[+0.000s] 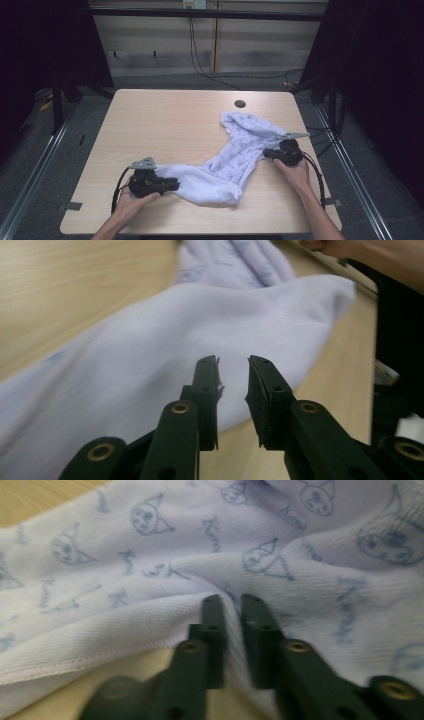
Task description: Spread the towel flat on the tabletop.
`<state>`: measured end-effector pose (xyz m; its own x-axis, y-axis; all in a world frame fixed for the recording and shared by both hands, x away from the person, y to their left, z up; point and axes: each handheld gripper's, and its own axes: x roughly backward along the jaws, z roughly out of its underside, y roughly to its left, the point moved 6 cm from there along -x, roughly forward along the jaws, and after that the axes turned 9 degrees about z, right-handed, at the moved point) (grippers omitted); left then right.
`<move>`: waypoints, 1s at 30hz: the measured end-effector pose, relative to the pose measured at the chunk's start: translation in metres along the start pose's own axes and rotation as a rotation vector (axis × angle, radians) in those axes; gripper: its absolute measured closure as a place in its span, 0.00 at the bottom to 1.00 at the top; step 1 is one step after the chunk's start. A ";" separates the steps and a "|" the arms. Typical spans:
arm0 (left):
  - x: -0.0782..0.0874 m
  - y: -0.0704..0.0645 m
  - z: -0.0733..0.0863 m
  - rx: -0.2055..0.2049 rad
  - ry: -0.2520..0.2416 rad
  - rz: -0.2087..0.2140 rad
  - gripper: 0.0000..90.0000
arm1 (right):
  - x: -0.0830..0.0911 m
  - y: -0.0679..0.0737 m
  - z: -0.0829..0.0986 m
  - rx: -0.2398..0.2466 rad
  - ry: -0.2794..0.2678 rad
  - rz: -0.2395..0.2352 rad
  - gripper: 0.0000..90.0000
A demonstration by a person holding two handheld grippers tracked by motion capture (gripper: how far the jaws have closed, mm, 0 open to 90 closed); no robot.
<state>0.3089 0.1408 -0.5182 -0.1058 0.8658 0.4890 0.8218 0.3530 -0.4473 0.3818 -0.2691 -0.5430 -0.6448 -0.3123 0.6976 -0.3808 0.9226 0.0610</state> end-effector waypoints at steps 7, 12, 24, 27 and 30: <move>0.016 0.017 -0.007 -0.008 -0.066 -0.070 0.73 | 0.055 0.048 -0.004 0.017 -0.091 -0.136 0.73; 0.040 0.032 -0.022 0.008 -0.187 -0.126 0.68 | 0.070 0.095 0.006 0.107 -0.071 -0.239 0.73; 0.021 0.046 0.010 0.024 0.044 -0.127 0.71 | 0.032 0.163 0.022 0.205 0.041 -0.413 0.89; 0.020 0.039 0.011 -0.001 0.056 -0.112 0.86 | 0.042 0.164 0.017 0.235 -0.007 -0.394 0.96; 0.024 0.021 0.006 -0.021 -0.001 -0.043 0.96 | 0.070 0.151 0.004 0.218 -0.097 -0.388 0.98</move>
<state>0.3202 0.1709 -0.5209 -0.1414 0.8504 0.5068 0.8281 0.3822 -0.4102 0.2767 -0.1528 -0.4878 -0.4821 -0.6545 0.5824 -0.7302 0.6675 0.1456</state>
